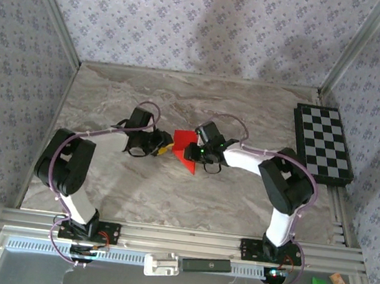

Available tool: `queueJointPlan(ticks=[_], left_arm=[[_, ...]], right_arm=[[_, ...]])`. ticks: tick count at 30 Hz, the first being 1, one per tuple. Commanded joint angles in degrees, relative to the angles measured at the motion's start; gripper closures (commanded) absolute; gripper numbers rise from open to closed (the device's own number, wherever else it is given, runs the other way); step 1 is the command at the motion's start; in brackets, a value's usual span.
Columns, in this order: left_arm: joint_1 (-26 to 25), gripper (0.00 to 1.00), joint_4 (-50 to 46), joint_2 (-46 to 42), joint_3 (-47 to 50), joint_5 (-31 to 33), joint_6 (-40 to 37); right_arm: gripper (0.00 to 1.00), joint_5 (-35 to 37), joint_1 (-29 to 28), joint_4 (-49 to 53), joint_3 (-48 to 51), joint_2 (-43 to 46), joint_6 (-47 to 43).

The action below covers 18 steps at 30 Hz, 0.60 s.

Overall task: Fold a paper plane with a square sheet of paper (pick it up from the middle)
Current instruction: Fourth fold the wing at the center of the table.

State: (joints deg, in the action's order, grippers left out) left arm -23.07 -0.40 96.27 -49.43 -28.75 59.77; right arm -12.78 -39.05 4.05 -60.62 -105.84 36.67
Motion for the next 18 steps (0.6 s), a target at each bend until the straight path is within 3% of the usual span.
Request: queueJointPlan(ticks=[1, 18], left_arm=[[-0.3, 0.64, 3.0, 2.3, 0.2, -1.9, 2.2], [-2.1, 0.71, 1.6, 9.1, -5.1, -5.3, 0.6]], right_arm=[[0.72, 2.4, 1.0, 2.9, -2.9, -2.2, 0.8], [0.77, -1.9, 4.3, 4.7, -0.8, -4.0, -0.2]])
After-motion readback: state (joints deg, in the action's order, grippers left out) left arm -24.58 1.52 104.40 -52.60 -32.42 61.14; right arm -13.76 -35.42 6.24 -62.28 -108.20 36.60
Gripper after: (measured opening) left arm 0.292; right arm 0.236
